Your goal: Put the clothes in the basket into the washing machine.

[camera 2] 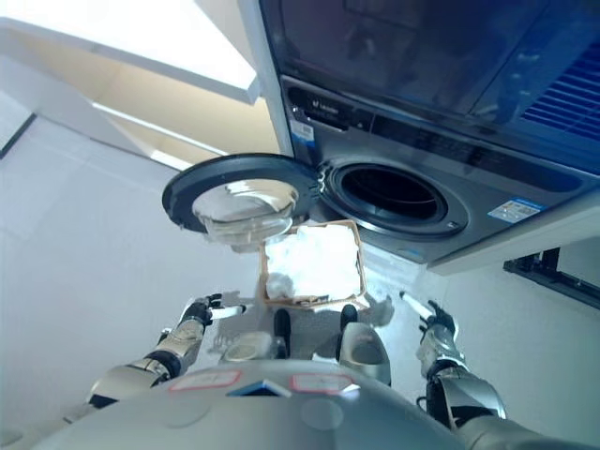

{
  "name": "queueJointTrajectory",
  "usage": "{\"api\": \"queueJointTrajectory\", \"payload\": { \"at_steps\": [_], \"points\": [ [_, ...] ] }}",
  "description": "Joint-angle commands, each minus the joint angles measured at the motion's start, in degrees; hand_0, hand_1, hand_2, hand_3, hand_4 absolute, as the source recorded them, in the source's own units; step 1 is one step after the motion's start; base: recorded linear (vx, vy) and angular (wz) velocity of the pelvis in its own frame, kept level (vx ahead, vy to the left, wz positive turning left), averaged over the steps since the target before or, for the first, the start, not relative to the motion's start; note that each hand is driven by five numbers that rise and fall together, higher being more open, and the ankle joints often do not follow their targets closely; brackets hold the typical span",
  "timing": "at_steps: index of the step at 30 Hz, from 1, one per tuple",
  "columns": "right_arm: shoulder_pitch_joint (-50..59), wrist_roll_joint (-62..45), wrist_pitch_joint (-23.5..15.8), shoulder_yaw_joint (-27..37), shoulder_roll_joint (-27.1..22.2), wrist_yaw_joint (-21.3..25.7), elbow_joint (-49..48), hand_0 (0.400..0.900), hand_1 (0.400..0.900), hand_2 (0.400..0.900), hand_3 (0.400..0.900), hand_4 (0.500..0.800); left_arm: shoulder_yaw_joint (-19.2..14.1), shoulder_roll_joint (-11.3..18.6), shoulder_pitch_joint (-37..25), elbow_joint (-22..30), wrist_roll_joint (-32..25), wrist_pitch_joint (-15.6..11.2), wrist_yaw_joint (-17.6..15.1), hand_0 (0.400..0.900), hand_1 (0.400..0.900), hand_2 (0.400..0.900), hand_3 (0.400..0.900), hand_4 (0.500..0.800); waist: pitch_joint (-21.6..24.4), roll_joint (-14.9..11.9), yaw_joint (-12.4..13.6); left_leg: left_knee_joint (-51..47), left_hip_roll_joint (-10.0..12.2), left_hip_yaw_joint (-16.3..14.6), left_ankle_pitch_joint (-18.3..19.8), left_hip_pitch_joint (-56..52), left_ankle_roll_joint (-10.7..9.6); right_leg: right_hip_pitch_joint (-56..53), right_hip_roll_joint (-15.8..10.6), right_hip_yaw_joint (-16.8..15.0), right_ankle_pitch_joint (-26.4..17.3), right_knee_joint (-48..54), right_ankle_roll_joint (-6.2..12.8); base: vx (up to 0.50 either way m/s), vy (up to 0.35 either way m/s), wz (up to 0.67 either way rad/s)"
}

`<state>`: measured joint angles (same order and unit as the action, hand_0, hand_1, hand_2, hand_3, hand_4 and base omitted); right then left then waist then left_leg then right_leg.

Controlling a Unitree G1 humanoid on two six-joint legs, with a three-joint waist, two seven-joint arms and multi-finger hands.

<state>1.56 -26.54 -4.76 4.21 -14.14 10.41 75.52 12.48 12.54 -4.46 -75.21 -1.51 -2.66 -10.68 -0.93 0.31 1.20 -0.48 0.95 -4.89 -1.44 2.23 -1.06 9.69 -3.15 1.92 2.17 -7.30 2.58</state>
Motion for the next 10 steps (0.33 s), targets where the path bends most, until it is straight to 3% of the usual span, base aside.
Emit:
{"api": "queueJointTrajectory", "payload": {
  "at_steps": [1, 10],
  "points": [
    [0.15, 4.92, 0.5, 0.43, 0.31, -0.47, 3.24, 0.9, 0.9, 0.9, 0.9, 0.8, -4.69, 3.17, 0.8, -4.04, 3.91, 0.28, 0.32, 0.9, 0.9, 0.9, 0.9, 0.8, 1.28, -0.95, -0.23, -1.82, -3.15, 1.64, -0.57, 2.26, 0.29, -3.09, 1.19, 1.21, -4.15, 6.26, 1.69, 0.08, -0.002, -0.06],
    [-1.91, 10.22, 1.92, 0.59, -0.3, -1.29, 7.18, 0.9, 0.9, 0.9, 0.9, 0.8, -5.49, 3.74, 2.33, -4.94, 6.11, 0.69, 1.94, 0.9, 0.9, 0.9, 0.9, 0.8, 3.3, -1.41, -0.45, -3.14, -3.14, 0.95, 0.38, -1.94, 0.65, -6.94, 1.18, 0.75, -3.77, 7.24, 2.04, 0.05, 0.003, -0.07]
  ]
}}
